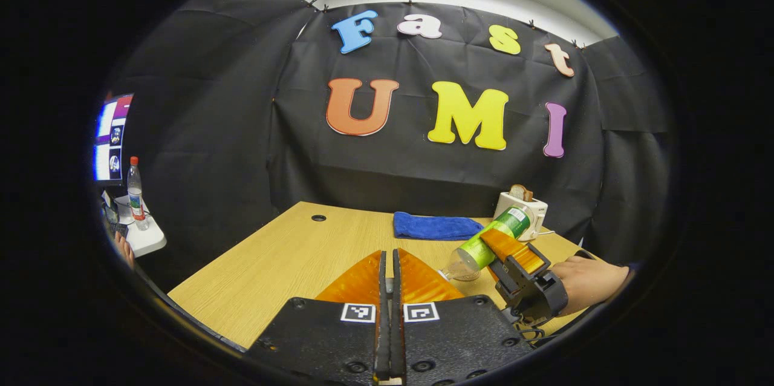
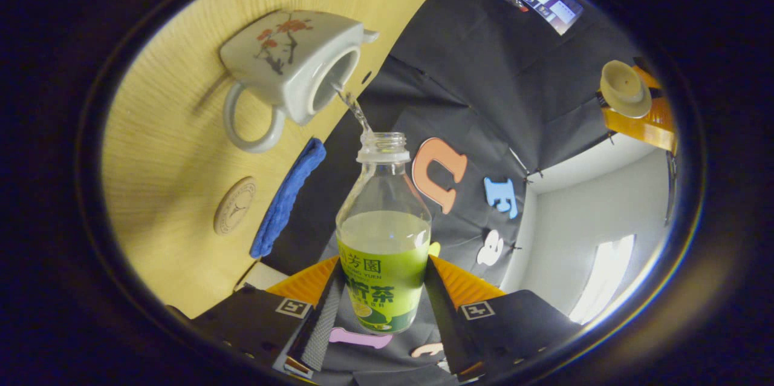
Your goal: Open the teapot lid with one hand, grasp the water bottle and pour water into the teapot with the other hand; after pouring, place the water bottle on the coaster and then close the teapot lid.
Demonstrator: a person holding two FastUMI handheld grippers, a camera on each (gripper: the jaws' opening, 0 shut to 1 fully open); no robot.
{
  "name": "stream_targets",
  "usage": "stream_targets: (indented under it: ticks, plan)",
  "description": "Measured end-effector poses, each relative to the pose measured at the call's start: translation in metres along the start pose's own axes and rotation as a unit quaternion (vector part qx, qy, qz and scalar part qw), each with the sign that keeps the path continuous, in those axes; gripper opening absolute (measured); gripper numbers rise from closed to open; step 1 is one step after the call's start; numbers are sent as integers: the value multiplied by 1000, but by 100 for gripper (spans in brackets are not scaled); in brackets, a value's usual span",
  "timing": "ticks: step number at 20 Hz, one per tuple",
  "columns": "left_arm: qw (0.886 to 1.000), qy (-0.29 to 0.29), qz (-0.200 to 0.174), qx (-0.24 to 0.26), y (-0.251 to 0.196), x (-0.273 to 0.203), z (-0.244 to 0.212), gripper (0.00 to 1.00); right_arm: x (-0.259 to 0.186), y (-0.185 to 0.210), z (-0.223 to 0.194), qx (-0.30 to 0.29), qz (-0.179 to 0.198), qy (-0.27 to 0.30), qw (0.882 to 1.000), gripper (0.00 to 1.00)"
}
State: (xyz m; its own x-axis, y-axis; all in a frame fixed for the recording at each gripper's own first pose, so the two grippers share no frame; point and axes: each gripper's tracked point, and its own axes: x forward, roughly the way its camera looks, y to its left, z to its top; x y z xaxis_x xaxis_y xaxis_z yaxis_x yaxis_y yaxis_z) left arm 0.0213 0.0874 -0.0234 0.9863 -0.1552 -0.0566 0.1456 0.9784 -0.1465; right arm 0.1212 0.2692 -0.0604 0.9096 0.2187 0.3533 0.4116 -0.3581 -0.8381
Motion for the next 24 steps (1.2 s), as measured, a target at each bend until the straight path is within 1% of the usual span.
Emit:
stream_targets:
  ticks: [2, 3, 5, 6, 7, 8, 9, 10, 11, 12, 13, 14, 15, 16, 18, 19, 20, 22, 23, 24]
  plan:
    - [1000, 2, -1, 1, -1, 0, -1, 3, -1, -3, 1, -9, -11, -9, 1000, 77]
    - [1000, 2, -2, 2, -2, 0, -1, 3, -1, -3, 1, -12, -14, -14, 1000, 74]
    - [1000, 2, -2, 2, -2, 0, -1, 3, -4, -6, 3, -19, -17, -21, 999, 74]
    - [1000, 2, -4, 3, -3, 0, -1, 3, -4, -9, 4, -28, -23, -27, 999, 74]
    - [1000, 2, -4, 4, -4, 0, -1, 3, -6, -12, 6, -40, -32, -34, 998, 77]
    - [1000, 3, -4, 6, -5, 0, -2, 3, -7, -15, 8, -49, -42, -40, 997, 74]
    - [1000, 4, -5, 8, -5, 0, -3, 3, -10, -18, 8, -54, -51, -44, 996, 74]
    - [1000, 4, -5, 10, -6, 0, -3, 3, -13, -19, 10, -55, -58, -48, 996, 77]
    - [1000, 5, -6, 11, -6, 1, -4, 3, -14, -21, 11, -56, -63, -48, 995, 74]
    - [1000, 5, -6, 12, -6, 1, -4, 3, -16, -22, 10, -58, -70, -47, 995, 74]
    - [1000, 6, -6, 13, -7, 0, -4, 3, -18, -23, 11, -61, -74, -50, 994, 77]
    - [1000, 6, -6, 13, -7, 1, -3, 3, -19, -23, 13, -62, -79, -52, 994, 74]
    - [1000, 7, -6, 13, -7, 1, -4, 3, -22, -23, 13, -64, -82, -55, 993, 74]
    - [1000, 8, -4, 14, -6, 2, -5, 3, -24, -22, 14, -66, -84, -56, 993, 77]
    - [1000, 8, -4, 15, -6, 3, -5, 3, -26, -24, 13, -66, -94, -56, 992, 77]
    - [1000, 9, -4, 15, -6, 3, -6, 3, -28, -23, 14, -65, -96, -57, 992, 74]
    - [1000, 10, -4, 16, -6, 3, -7, 3, -27, -25, 15, -65, -98, -58, 991, 77]
    - [1000, 10, -4, 19, -7, 3, -7, 3, -27, -27, 18, -69, -99, -59, 991, 74]
    - [1000, 11, -4, 20, -7, 3, -7, 3, -25, -27, 18, -71, -99, -59, 991, 77]
    - [1000, 12, -6, 20, -8, 3, -7, 3, -26, -26, 16, -73, -99, -58, 991, 74]
